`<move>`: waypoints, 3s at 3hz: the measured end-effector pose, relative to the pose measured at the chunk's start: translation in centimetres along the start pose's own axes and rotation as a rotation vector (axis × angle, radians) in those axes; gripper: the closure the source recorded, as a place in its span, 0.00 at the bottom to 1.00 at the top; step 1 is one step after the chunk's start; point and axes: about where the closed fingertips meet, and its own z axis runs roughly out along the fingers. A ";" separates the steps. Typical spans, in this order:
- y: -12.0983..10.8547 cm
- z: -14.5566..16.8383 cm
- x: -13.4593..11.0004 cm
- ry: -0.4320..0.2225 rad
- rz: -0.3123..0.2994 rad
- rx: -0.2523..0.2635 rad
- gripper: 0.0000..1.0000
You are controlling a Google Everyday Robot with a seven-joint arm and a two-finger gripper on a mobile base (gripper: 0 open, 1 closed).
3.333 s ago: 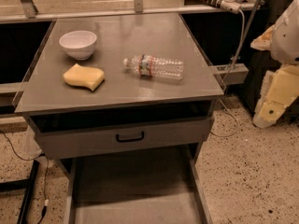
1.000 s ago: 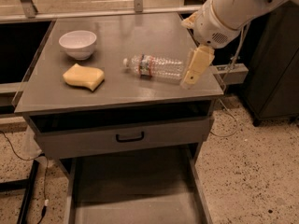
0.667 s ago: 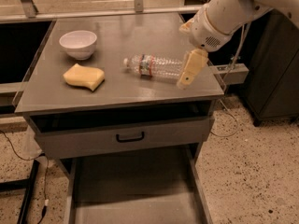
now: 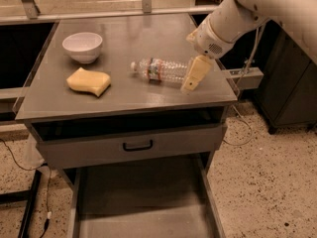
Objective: Place water bottle into middle drawer
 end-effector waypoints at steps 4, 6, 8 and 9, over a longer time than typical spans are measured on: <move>0.4 5.8 -2.1 -0.053 0.043 -0.093 0.00; 0.4 5.8 -2.1 -0.053 0.043 -0.093 0.19; 0.4 5.8 -2.1 -0.053 0.043 -0.093 0.64; 0.4 5.8 -2.1 -0.053 0.043 -0.093 0.88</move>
Offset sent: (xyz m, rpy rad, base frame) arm 0.0067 0.0479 -0.0359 0.0952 0.0858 0.0407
